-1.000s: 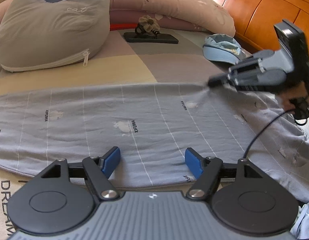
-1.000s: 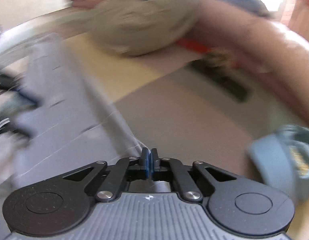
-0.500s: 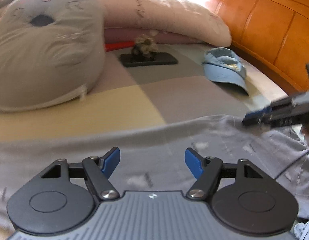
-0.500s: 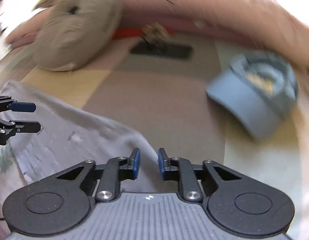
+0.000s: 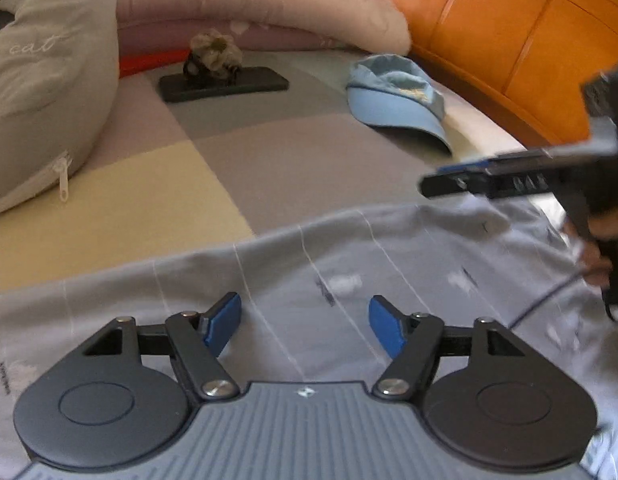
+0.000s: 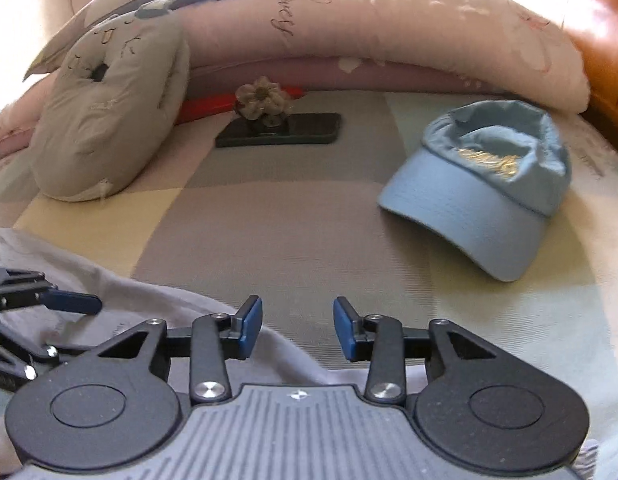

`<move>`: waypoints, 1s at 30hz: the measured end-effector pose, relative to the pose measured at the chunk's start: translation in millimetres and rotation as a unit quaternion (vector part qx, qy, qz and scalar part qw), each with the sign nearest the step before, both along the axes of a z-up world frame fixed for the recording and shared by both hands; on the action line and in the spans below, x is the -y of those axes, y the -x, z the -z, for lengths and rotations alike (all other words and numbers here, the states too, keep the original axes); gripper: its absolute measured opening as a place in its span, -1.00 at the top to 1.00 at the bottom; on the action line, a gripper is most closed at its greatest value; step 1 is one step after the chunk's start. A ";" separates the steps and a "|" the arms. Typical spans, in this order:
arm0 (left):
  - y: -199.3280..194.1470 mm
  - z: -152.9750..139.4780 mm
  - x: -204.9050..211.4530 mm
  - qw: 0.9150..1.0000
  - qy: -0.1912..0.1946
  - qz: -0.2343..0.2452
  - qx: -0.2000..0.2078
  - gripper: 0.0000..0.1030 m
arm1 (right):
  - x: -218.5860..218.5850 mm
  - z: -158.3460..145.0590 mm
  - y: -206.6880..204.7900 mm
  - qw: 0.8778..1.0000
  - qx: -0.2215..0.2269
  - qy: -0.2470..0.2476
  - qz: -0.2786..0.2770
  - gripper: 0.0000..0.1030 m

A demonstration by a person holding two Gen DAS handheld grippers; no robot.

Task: Fold clothes

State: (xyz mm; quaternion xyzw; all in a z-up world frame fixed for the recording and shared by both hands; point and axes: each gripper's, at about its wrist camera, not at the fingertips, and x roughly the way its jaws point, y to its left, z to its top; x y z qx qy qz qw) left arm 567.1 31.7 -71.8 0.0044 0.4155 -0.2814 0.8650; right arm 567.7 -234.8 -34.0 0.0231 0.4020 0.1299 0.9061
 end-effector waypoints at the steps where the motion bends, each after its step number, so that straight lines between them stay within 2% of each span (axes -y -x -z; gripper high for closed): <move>1: -2.0 -3.9 -2.3 1.000 0.005 -0.005 0.006 -0.37 | -2.0 -0.6 0.4 1.000 0.000 -0.002 -0.007 0.13; 4: -7.9 -15.5 -9.3 0.999 0.018 -0.019 0.026 -0.38 | -8.4 -2.2 4.9 1.000 0.014 0.020 -0.014 -0.05; 8: -26.7 -15.6 -4.2 0.998 0.026 -0.052 0.036 -0.37 | -6.4 -2.0 15.9 0.999 0.012 0.052 0.009 -0.31; 11: -17.1 -11.6 6.8 0.998 0.026 -0.030 0.046 -0.38 | -3.9 -0.5 28.4 0.996 0.012 0.086 0.019 -0.54; 13: -7.6 -5.0 14.2 0.999 0.016 -0.011 0.045 -0.40 | -1.3 1.2 37.4 0.994 0.015 0.106 0.021 -0.61; 16: 0.1 10.2 14.5 0.999 0.007 -0.020 0.031 -0.40 | 10.8 3.1 41.3 0.995 0.009 0.097 0.024 -0.61; 20: 3.6 11.5 13.0 0.999 0.004 -0.018 0.035 -0.43 | 38.3 -7.4 32.8 0.995 0.025 0.086 0.032 -0.58; 23: 2.5 11.1 12.1 0.999 0.008 -0.017 0.031 -0.44 | 57.7 -11.7 16.6 0.990 0.037 0.136 -0.011 -0.44; 25: 2.4 12.0 9.4 0.999 0.016 -0.021 0.029 -0.44 | 71.9 -4.5 3.7 0.986 0.018 0.156 -0.051 -0.33; 28: 4.0 11.7 8.1 0.999 0.019 -0.023 0.029 -0.44 | 90.8 13.7 -9.6 0.985 -0.034 0.142 -0.094 -0.10; 30: 4.5 12.5 9.6 0.999 0.016 -0.021 0.031 -0.47 | 98.0 17.9 -10.0 0.987 -0.042 0.118 -0.101 -0.02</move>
